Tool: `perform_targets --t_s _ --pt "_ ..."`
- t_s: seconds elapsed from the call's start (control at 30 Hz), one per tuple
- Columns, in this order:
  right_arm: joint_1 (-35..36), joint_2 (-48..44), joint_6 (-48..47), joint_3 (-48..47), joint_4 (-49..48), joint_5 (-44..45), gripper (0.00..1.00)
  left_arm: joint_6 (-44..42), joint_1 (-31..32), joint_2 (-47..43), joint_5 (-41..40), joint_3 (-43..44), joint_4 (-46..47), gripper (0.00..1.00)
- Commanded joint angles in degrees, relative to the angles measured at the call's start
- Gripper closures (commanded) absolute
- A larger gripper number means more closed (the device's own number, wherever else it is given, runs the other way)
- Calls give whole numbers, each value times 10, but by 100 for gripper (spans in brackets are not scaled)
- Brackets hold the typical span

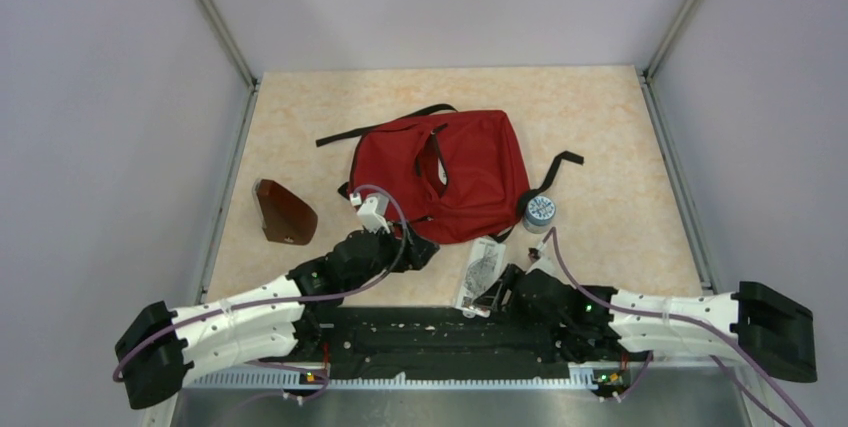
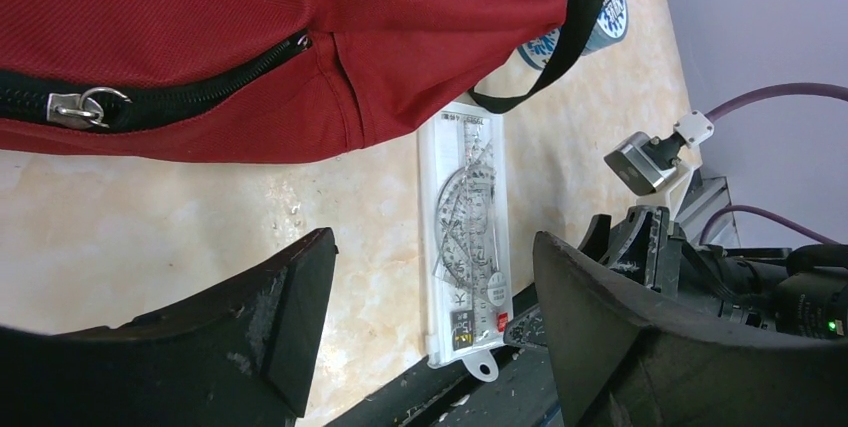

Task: Pack the student bag
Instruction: Pick up the stationery from the center of the board.

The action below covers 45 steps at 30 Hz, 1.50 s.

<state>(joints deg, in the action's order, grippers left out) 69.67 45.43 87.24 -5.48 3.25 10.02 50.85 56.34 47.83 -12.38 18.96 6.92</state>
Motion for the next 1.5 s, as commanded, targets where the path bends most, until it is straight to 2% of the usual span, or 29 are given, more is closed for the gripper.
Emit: perform_targets --t_s 0.0,0.13,0.33,0.4,0.47,0.57,0.9,1.1,1.27,1.47 --pt "8 37 18 8 -76 39 39 -2 2 -13 -13 15 -2 22" --pt "8 77 10 1 -113 39 43 7 2 -21 -16 13 -10 22" --pt "8 91 6 6 -151 45 56 21 2 -30 -24 4 -12 21" --pt "9 87 4 6 -156 51 68 20 2 -31 -21 4 -12 21" --pt "8 79 4 7 -154 56 86 20 2 -32 -18 7 -12 20" --pt "8 54 -7 1 -134 62 100 21 1 -32 -9 10 -8 18" --pt "8 -101 -132 -87 25 126 100 61 -11 -58 72 29 52 10" --pt "8 -150 -280 -181 68 141 100 61 -33 -38 146 74 65 7" --pt "8 -146 -399 -232 24 96 100 91 -55 11 228 89 142 7" --pt "8 -139 -456 -216 -96 39 100 103 -62 25 261 84 203 7"
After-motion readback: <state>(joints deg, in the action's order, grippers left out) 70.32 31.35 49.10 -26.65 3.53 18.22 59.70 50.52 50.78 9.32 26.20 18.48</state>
